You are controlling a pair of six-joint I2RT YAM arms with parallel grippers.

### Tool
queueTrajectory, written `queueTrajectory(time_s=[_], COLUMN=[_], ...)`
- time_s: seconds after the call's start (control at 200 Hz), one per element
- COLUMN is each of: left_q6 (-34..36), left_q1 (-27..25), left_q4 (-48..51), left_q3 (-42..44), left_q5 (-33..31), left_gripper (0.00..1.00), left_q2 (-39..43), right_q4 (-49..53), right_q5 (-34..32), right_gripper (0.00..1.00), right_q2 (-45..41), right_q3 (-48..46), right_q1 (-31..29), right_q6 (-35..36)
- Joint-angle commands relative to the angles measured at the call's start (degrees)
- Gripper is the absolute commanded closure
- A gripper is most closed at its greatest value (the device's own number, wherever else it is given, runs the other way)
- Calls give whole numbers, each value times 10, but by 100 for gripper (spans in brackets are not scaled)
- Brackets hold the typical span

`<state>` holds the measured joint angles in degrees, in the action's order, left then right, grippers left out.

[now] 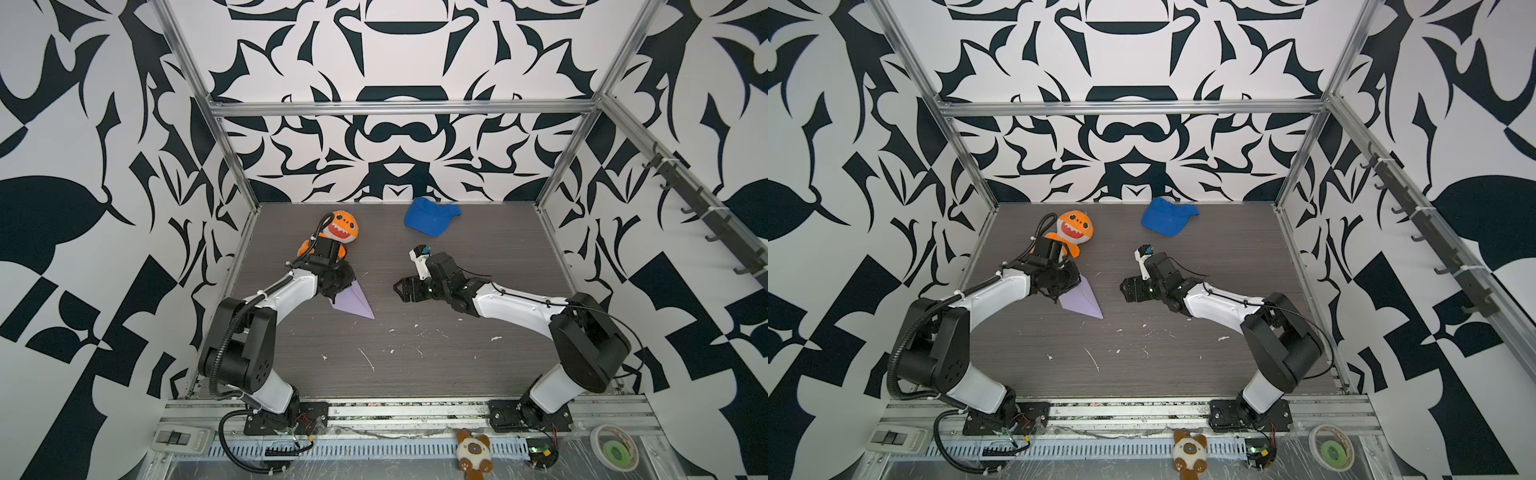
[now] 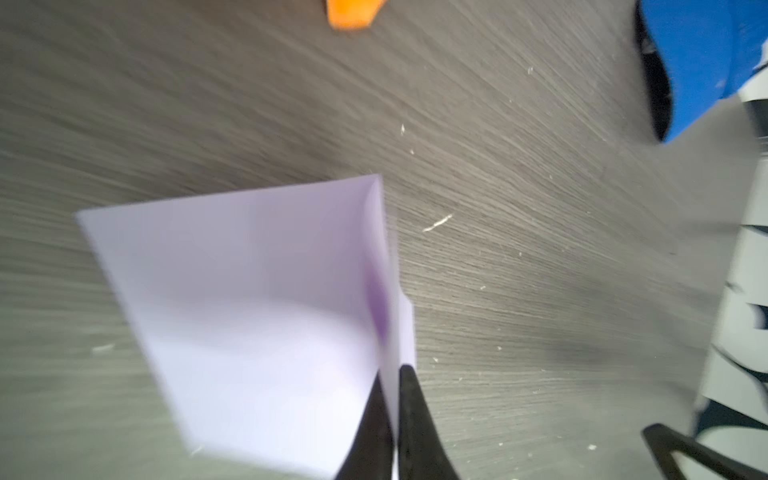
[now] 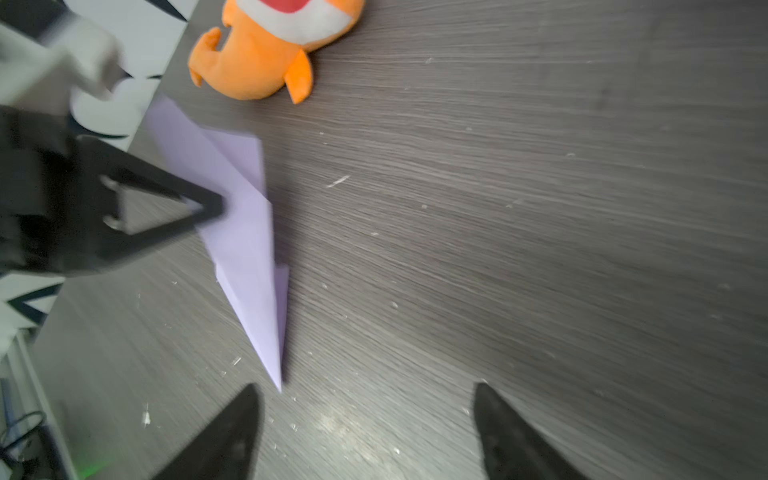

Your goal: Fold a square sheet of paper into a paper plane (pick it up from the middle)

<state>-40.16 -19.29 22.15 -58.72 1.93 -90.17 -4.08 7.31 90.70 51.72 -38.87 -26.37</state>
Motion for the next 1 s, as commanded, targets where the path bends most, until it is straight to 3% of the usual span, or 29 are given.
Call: queueTrajectory(time_s=[0.0,0.25,0.38,0.54,0.715,0.995], left_q6=[73,99,96,101,79,71], left_q1=[-24,-93,-126,-163,-200,-239], left_q4=[215,439,502,521,544,516], left_q3=[-74,-256,-329,-392,-457,-493], left_q5=[-146,-366,-436,-454,-445,-389], left_gripper=[91,91,91,90,89,85], left_q2=[6,-111,-196,-286,-374,-424], right_q4=[9,17,24,47,60,74], right_q5=[-58,-146,-198,-237,-235,-232], right_gripper=[7,2,2,5,7,9], right_q2=[-39,-94,-117,-134,-146,-151], right_q3=[-10,-51,-71,-81,-97,-109], right_q1=[7,17,21,25,31,40], right_q6=[19,17,5,-20,-35,-59])
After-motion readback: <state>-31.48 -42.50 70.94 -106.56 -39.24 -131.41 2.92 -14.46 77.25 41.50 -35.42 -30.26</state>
